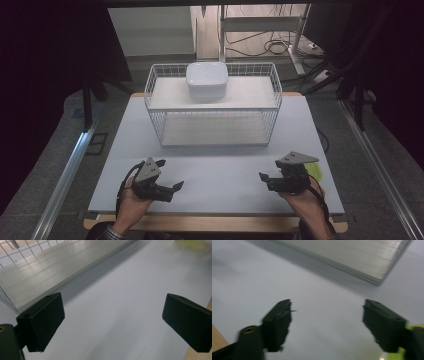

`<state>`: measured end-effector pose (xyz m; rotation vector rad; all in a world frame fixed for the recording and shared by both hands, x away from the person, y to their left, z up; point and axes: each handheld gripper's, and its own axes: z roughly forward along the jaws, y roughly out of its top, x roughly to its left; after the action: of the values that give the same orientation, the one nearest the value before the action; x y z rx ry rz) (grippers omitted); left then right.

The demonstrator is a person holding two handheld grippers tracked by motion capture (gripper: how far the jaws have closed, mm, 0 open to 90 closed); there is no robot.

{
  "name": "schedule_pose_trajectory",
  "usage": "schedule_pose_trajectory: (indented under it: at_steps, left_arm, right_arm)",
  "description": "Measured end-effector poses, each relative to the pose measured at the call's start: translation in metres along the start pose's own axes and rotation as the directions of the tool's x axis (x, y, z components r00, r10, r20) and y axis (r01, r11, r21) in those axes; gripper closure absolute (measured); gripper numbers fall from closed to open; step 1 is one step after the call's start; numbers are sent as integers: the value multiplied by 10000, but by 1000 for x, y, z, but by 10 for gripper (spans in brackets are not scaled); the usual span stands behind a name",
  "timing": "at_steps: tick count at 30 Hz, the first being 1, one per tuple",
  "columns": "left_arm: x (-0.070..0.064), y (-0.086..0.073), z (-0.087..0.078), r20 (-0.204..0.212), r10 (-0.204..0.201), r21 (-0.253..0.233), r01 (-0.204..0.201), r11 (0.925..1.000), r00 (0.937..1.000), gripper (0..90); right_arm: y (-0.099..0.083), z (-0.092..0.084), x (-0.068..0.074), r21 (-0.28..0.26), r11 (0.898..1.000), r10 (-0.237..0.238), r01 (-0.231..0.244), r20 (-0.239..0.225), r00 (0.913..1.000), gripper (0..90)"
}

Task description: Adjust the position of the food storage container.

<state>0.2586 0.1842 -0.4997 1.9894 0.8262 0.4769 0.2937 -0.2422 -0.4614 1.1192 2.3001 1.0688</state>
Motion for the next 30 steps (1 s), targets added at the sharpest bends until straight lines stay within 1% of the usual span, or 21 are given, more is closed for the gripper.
schedule_pose_trajectory:
  at_steps: [4,5,6,7,9,11,13,14,17,19,23,25,27,29,30]
  left_arm:
    - [0,0,1,26,2,37,-3,10000,10000,41]
    - [0,0,1,34,13,44,-13,10000,10000,42]
    - [0,0,1,30,32,45,-32,10000,10000,42]
    - [0,0,1,31,38,43,-39,10000,10000,43]
    - [0,0,1,51,33,51,-33,10000,10000,43]
    - [0,-1,2,67,29,85,-30,10000,10000,44]
    - [0,-1,2,97,18,114,-19,9999,10000,44]
    - [0,-1,3,106,24,131,-26,9999,9999,44]
    - [0,-1,4,137,-4,160,2,9999,9999,44]
    - [0,-1,4,163,-15,169,12,9999,9999,44]
    - [0,-1,5,191,-9,213,5,9998,9998,45]
    - [-1,-1,6,208,-6,237,1,9997,9998,46]
    - [-1,-1,6,225,6,271,-12,9996,9997,47]
    - [-1,-1,7,255,16,300,-24,9995,9997,47]
    - [-1,-1,7,265,22,315,-31,9995,9996,47]
  right_arm:
    - [-5,-12,-10,1,10000,96,-96,200,9998,615]
    - [-7,-15,-13,-24,9999,120,-120,284,9995,660]
    - [-8,-18,-15,-22,9999,152,-151,466,9988,711]
    - [-10,-21,-18,-67,9998,168,-164,658,9977,751]
    - [-14,-29,-26,-136,9993,367,-356,967,9946,833]
    - [-18,-36,-34,-163,9984,553,-536,1303,9899,882]
    - [-22,-43,-43,-167,9970,779,-762,1682,9827,896]
    - [-25,-47,-48,-169,9954,961,-946,1859,9779,897]
    - [-32,-54,-61,-237,9910,1338,-1319,2360,9625,898]
    - [-35,-59,-68,-331,9884,1514,-1480,2685,9513,898]
    - [-41,-62,-81,-335,9849,1714,-1697,3200,9318,898]
    - [-45,-61,-86,-221,9832,1781,-1814,3381,9241,898]
    - [-48,-59,-91,-106,9830,1748,-1834,3623,9155,898]
    - [-52,-58,-97,-31,9810,1811,-1942,3761,9087,898]
    - [-53,-56,-99,-3,9795,1865,-2013,3782,9068,898]
